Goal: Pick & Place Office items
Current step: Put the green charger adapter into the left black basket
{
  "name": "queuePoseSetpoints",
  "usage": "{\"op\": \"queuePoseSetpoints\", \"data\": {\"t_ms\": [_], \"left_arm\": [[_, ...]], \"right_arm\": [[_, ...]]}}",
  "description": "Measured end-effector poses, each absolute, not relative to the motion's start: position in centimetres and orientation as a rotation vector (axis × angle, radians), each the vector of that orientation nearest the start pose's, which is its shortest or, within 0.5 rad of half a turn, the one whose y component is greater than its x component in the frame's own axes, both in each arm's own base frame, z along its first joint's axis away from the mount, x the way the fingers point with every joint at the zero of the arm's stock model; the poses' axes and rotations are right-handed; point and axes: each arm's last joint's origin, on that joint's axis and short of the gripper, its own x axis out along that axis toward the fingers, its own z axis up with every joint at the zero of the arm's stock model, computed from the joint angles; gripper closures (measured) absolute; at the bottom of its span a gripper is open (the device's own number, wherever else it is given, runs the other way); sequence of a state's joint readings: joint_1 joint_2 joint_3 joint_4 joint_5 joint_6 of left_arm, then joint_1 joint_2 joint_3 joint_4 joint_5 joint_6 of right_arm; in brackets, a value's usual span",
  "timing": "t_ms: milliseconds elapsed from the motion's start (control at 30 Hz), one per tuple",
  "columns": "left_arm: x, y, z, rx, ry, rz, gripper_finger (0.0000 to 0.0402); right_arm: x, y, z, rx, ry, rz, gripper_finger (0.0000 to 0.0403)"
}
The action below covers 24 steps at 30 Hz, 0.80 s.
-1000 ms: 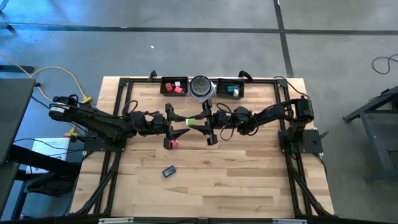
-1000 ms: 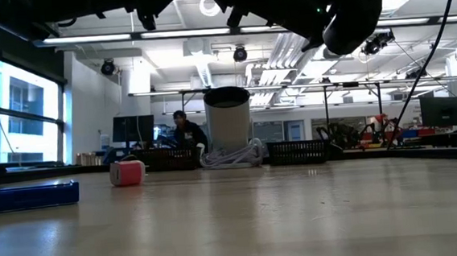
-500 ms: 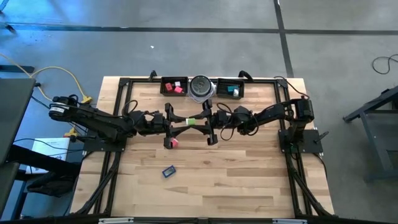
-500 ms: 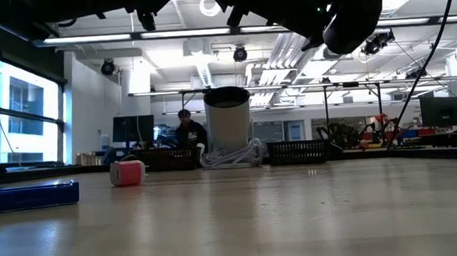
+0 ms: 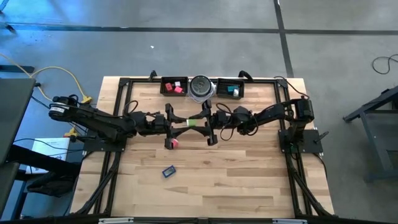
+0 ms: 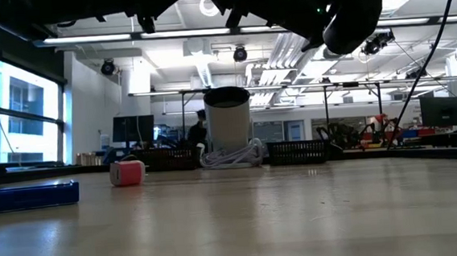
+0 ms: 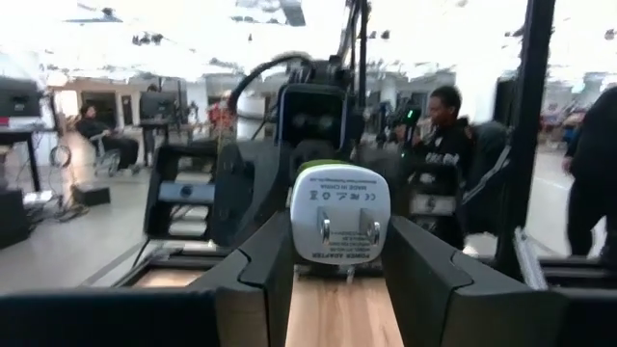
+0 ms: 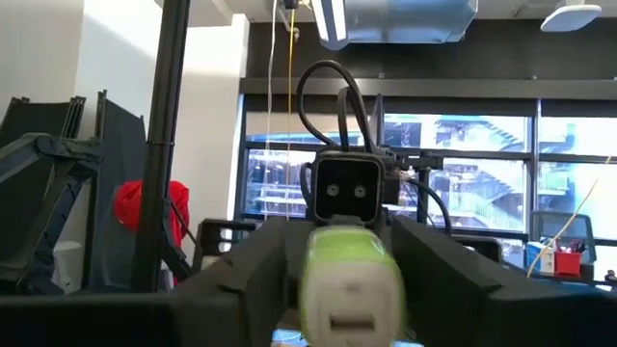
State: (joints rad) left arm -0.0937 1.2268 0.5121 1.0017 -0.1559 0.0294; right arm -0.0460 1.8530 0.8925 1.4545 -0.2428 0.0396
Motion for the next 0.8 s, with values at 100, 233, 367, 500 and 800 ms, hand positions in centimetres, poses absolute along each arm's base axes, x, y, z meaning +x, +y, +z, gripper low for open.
{"op": "queuePoseSetpoints", "data": {"t_ms": [100, 233, 367, 500, 800], "left_arm": [[24.7, -1.9, 26.3, -0.005, -0.274, 0.068, 0.0281], [24.7, -1.9, 26.3, 0.015, -0.273, 0.071, 0.0281], [24.7, -1.9, 26.2, 0.024, -0.249, 0.072, 0.0281], [24.2, -1.9, 26.2, 0.039, -0.187, 0.095, 0.0281], [20.7, -2.4, 27.4, 0.064, -0.033, 0.135, 0.0281]], "right_arm": [[36.7, -1.0, 23.6, -0.030, -0.485, 0.203, 0.0199], [36.7, -1.0, 23.6, -0.036, -0.485, 0.202, 0.0188], [36.8, -1.1, 23.6, -0.042, -0.481, 0.208, 0.0195], [36.8, -1.6, 23.4, -0.047, -0.422, 0.231, 0.0200], [35.2, -2.6, 25.5, -0.126, -0.110, 0.169, 0.0201]]}}
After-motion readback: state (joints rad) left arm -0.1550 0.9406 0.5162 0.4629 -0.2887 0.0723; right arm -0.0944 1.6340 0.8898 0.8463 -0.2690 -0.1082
